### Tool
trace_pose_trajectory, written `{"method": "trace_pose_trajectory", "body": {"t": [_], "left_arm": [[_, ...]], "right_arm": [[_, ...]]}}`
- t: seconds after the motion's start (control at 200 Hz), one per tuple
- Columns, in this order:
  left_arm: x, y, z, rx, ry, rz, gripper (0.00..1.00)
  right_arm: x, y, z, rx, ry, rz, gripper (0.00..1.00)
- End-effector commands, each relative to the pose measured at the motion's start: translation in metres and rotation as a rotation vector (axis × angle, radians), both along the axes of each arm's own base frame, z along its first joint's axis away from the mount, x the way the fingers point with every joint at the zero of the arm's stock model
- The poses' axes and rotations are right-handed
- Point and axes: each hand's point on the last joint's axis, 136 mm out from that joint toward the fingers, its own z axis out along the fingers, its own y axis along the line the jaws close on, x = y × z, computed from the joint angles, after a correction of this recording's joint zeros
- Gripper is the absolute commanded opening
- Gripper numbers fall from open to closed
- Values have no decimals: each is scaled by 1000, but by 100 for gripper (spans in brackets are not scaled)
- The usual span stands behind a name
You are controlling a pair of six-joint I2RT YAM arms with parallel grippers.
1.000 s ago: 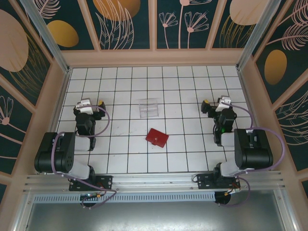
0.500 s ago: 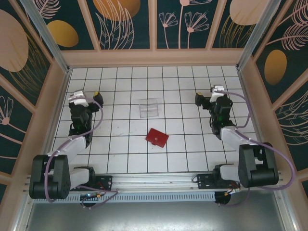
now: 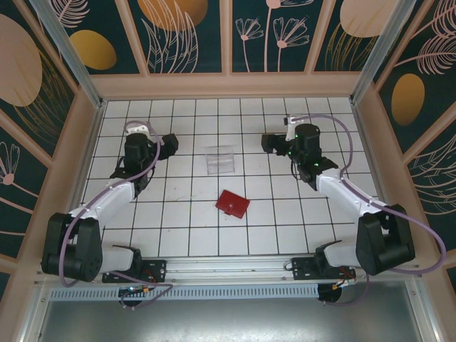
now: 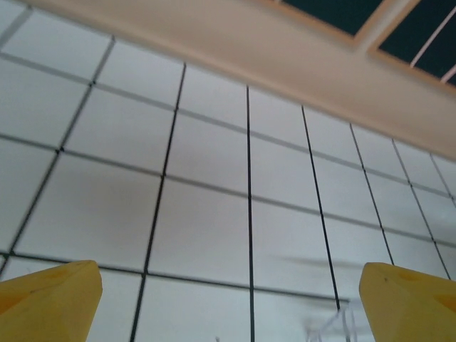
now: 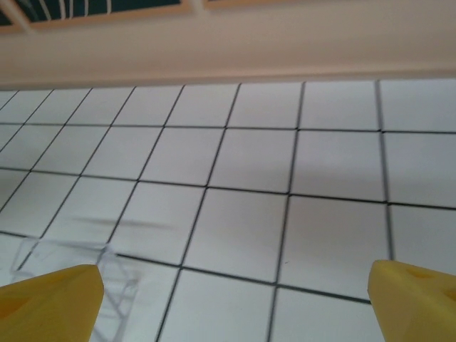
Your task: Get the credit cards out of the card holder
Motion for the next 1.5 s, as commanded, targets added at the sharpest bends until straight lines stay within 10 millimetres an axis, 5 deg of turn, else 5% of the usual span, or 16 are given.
{"method": "trace_pose_trajectory", "body": {"t": [0.0,0.415,0.781,1.046,1.146,1.496], "left_arm": [[-5,-22,-11,-74,76,-57,93],[4,-90,-25,-104,183,-255,92],[10,-128,-35,-134,272,-374,90],[8,-139,-47,-141,329,-434,88],[6,-141,-66,-123,378,-447,88],[5,-145,-74,-114,404,-480,85]], "right_arm": [[-5,19,-4,26,75,30,96],[-10,38,-19,114,211,42,94],[-14,58,-28,168,306,118,93],[-16,62,-39,188,366,121,93],[-17,66,-43,203,390,128,93],[-18,77,-56,200,457,134,92]]}}
